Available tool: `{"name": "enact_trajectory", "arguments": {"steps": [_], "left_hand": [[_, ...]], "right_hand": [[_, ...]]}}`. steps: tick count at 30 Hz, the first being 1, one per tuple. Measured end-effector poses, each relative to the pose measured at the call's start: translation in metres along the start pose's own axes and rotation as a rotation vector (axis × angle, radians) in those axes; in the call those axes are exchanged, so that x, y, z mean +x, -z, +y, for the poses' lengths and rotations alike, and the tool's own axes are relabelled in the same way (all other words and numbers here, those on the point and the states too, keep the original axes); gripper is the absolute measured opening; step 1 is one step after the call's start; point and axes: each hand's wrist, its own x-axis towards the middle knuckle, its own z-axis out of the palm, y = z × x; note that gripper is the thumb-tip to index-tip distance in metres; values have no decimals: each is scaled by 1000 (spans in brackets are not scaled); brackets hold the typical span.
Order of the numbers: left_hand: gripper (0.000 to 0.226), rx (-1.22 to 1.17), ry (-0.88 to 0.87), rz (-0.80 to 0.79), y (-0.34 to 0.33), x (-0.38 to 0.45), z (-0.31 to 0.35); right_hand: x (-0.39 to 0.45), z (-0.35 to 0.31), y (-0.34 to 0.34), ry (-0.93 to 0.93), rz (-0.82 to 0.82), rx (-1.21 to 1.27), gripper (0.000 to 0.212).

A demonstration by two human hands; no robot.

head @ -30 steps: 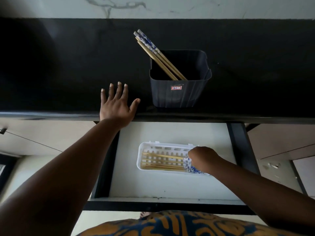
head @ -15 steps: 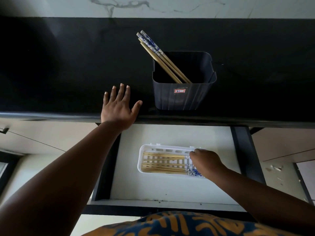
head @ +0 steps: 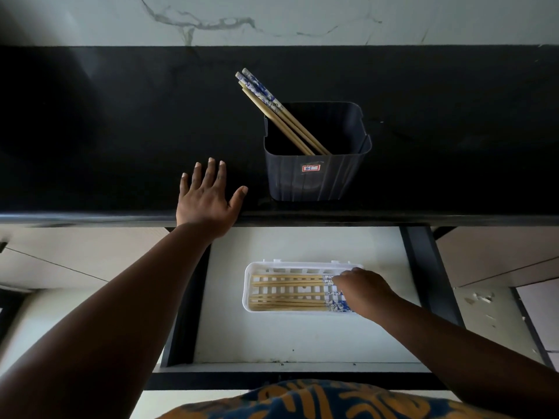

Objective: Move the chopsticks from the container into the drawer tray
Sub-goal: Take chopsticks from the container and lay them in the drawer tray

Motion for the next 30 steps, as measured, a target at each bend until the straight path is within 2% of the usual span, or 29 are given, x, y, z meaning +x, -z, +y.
{"name": "enact_trajectory", "arguments": {"steps": [2,4,7,10,12,14,17,19,23,26,30], "left_hand": [[78,3,-7,-12,0,0,0],[77,1,-10,-23,1,1,1],[75,-7,-6,-43,4,1,3],[74,19,-30,-59,7,0,4],[71,51,-72,-62,9,1,4],[72,65,-116,-76,11,2,2],[83,55,-145,-101,12,3,-1],[92,30,-152,-104,11,5,-4],[100,-16,-155,-107,10,8,-7],[104,-26,-163,-102,10,7,-9],[122,-52,-172,-107,11,8,-10]], "right_hand": [[-4,1,17,-47,-79,128,28],[-11,-2,48,-32,-176,253,18],[-30,-14,121,28,-222,419,40],[-48,-32,196,128,-55,679,21],[-53,-42,236,178,120,865,8],[-47,-48,265,153,312,973,6],[-16,-48,283,9,562,859,8],[7,-46,284,-95,624,681,3],[32,-49,281,-191,473,389,19],[43,-50,275,-233,429,309,15],[48,-53,274,-213,428,265,10]]}}
